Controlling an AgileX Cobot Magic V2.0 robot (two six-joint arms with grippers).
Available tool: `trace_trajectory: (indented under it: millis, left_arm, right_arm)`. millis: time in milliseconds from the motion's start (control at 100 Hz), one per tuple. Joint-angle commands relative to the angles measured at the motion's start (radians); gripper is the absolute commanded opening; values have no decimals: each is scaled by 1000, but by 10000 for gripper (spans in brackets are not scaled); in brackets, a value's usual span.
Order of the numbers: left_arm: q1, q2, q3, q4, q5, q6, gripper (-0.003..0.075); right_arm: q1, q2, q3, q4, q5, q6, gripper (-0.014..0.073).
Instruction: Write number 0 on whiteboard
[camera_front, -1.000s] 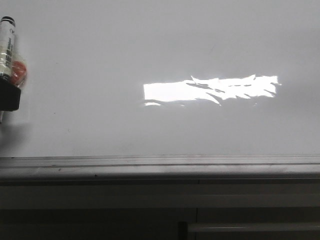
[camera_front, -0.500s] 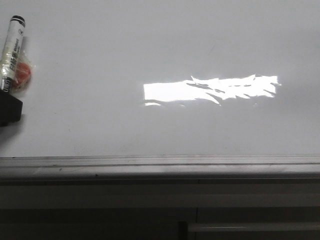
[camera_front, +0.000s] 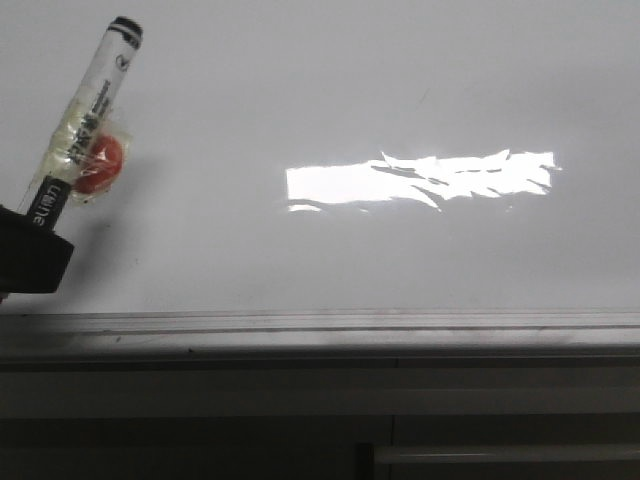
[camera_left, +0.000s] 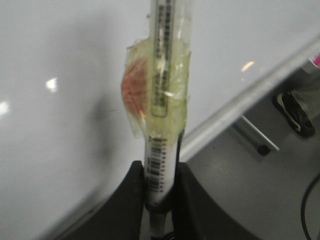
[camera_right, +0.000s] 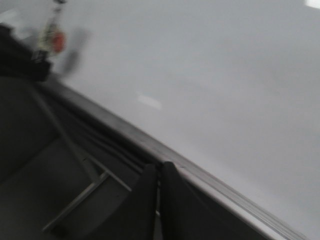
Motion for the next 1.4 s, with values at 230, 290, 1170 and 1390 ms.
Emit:
trace_trajectory:
  millis: [230, 290, 1170, 1390]
  left_arm:
    - [-7, -110, -145, -67, 157, 179, -20]
    - [-21, -123, -173, -60, 157, 211, -20]
    - [-293, -1, -202, 159, -113, 346, -20]
    - [-293, -1, -203, 117, -106, 346, -20]
  right_arm:
    - [335, 327, -143, -52, -115, -147, 426]
    - [374, 385, -176, -70, -219, -151, 421]
    - [482, 669, -444, -97, -278, -153, 295]
    - [443, 669, -444, -100, -234, -153, -14]
